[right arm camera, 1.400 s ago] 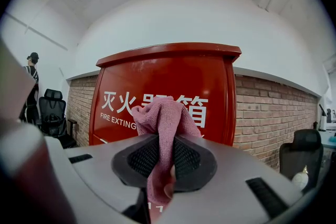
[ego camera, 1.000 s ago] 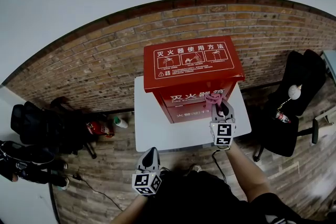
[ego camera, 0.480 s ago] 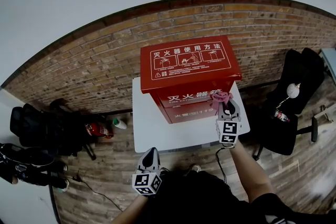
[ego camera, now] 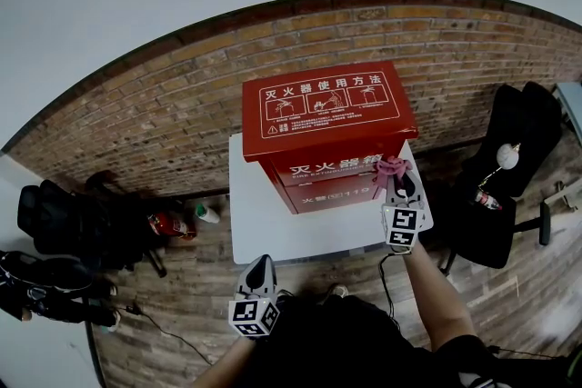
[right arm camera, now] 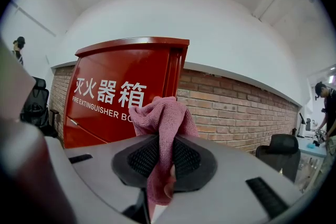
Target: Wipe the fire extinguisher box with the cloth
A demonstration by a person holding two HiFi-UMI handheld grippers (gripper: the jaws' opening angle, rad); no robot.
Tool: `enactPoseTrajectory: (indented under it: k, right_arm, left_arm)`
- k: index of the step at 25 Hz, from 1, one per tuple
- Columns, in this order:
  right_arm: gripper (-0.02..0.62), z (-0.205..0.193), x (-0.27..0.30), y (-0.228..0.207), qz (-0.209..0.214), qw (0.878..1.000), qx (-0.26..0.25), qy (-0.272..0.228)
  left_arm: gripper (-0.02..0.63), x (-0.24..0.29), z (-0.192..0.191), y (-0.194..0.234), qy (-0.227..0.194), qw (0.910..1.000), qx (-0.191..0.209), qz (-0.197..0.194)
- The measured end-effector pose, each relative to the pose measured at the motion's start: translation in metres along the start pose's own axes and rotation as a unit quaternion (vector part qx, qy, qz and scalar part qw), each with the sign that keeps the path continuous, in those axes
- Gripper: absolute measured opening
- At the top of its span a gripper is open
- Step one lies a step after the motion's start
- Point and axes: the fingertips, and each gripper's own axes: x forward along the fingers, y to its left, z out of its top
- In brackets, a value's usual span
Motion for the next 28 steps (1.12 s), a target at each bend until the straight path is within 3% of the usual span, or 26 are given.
enactPoseTrajectory:
  k: [10, 28]
  right_arm:
    - [0.064, -0.019, 0.003, 0.001, -0.001, 1.0, 0.0, 0.011]
    - [0.064, -0.095, 0.012, 0.01, 0.004, 0.997, 0.015, 0.08]
  left_arm:
    - [0.017, -0.002, 0.001, 0.003, -0.002, 1.0, 0.004, 0.007]
    - [0.017, -0.008, 0.008, 0.002, -0.01, 0.9996, 0.021, 0.014]
